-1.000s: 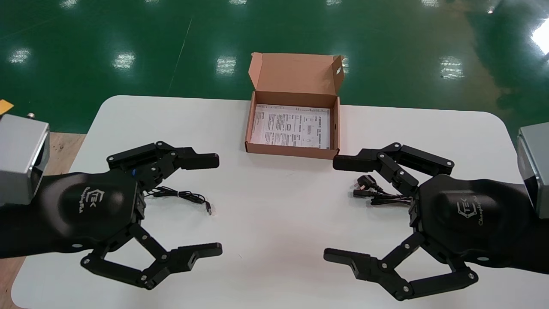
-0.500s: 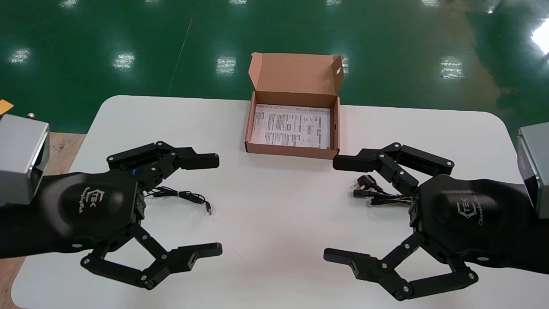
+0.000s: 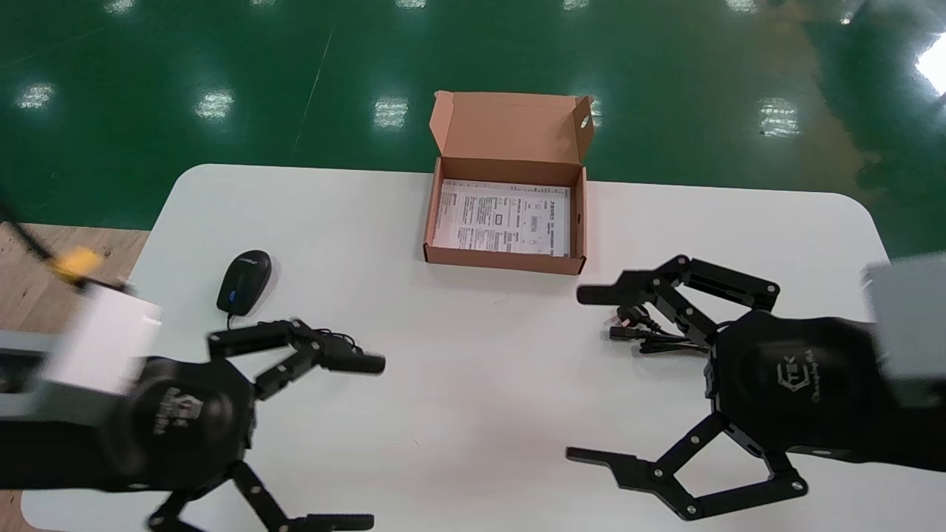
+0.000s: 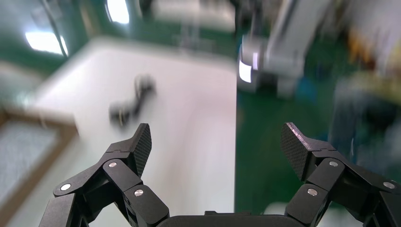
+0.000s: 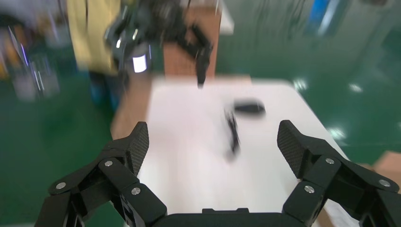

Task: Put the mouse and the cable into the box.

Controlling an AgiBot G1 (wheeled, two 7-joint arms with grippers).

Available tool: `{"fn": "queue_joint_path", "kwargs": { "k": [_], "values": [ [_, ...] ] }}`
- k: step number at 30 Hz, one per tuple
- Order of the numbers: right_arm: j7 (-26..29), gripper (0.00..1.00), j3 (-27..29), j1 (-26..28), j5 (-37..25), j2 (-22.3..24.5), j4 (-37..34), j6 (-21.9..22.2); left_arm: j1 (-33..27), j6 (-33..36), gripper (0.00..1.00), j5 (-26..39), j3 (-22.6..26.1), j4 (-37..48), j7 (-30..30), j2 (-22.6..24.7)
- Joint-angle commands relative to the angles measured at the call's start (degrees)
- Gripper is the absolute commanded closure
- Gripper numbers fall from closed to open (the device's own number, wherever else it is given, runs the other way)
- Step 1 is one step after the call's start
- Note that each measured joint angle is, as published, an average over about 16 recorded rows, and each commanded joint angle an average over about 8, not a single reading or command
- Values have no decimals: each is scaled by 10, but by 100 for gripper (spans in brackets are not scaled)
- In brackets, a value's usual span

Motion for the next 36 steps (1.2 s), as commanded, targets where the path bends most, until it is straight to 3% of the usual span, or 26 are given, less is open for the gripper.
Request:
{"fn": "queue_joint_path", "kwargs": {
  "k": [1,8,15,25,36],
  "values": [
    [-29,0,-7,19,-39,3,-5,-10,-41,13,0,59,30,-4,-14,1],
    [-199,0,-78,101,-199,-15,-109,-23,-161,10,0,254,143,116,36,76],
    [-333,0,-137,170,-291,-61,-262,-16,-234,-35,0,382,208,316,125,163],
    [-450,0,-173,250,-359,-131,-471,23,-280,-120,0,428,224,532,248,245],
    [-507,0,-185,281,-390,-181,-604,116,-283,-174,0,426,223,649,337,286]
  ]
}}
